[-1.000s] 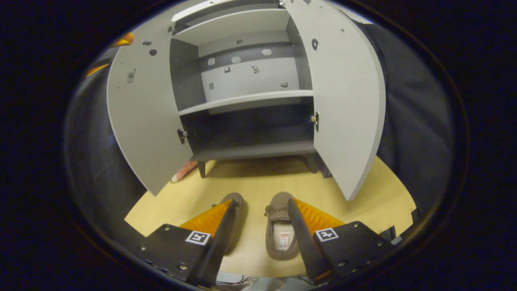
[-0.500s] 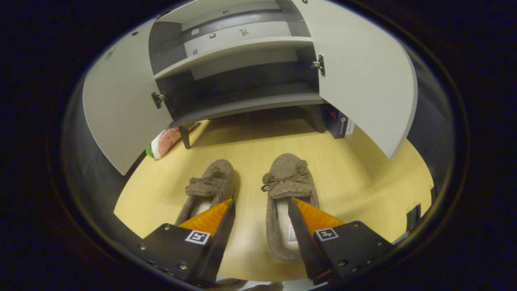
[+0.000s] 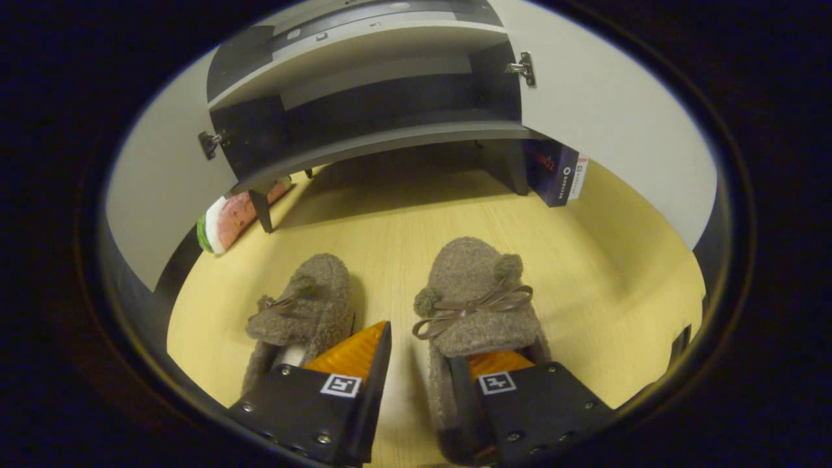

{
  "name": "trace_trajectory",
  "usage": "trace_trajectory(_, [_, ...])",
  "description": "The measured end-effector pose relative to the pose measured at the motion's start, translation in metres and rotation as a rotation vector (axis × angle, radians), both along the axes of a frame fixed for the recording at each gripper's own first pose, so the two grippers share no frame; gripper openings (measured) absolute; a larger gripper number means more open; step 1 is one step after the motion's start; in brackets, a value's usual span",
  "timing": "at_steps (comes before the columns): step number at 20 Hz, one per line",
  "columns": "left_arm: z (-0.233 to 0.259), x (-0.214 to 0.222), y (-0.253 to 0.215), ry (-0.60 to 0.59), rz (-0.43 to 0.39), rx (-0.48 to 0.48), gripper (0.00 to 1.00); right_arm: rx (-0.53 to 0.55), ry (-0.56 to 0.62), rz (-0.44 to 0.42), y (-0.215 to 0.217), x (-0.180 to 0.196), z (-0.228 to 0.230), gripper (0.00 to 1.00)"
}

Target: Grab one shoe with the right hand and put it into the shoe cabinet, grab the other shoe with the left hand and put it into the shoe cabinet; then close the right door with the right hand and the left door with the left hand.

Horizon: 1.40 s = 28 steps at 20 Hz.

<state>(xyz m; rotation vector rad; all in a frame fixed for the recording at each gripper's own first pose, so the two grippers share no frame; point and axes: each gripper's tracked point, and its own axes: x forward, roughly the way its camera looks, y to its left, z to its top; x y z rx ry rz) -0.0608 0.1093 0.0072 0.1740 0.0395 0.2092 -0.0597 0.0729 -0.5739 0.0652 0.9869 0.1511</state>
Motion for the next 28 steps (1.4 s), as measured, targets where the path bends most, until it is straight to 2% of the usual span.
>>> trace_trajectory(2, [-0.001,0.001,0.002,0.005,-0.005,0.003,0.94,-0.063,-0.018,-0.017,-0.012,0.013,-0.008,0.51])
trace_trajectory(4, [-0.003,0.003,0.003,0.008,-0.01,0.005,0.96,-0.054,-0.011,-0.013,-0.008,0.005,-0.006,0.11])
trace_trajectory(6, [-0.006,0.006,0.004,0.013,-0.016,0.0,0.96,-0.06,-0.006,-0.017,-0.012,0.013,-0.009,0.12])
trace_trajectory(7, [-0.006,0.007,0.004,0.016,-0.019,-0.003,0.96,-0.06,-0.008,-0.023,-0.012,0.015,-0.014,0.01])
trace_trajectory(13, [-0.008,0.01,0.003,0.015,-0.041,0.011,0.95,-0.055,-0.05,-0.031,-0.01,0.013,0.016,0.01])
trace_trajectory(18, [-0.009,0.01,0.002,0.008,-0.053,-0.001,0.95,-0.052,-0.147,0.006,-0.003,0.032,0.069,0.01])
trace_trajectory(23, [-0.008,0.009,0.002,-0.006,-0.072,-0.004,0.95,-0.031,-0.287,0.009,0.01,0.075,0.154,0.01])
trace_trajectory(28, [-0.008,0.01,-0.002,-0.02,-0.088,-0.014,0.95,-0.004,-0.433,0.027,0.028,0.135,0.249,0.0])
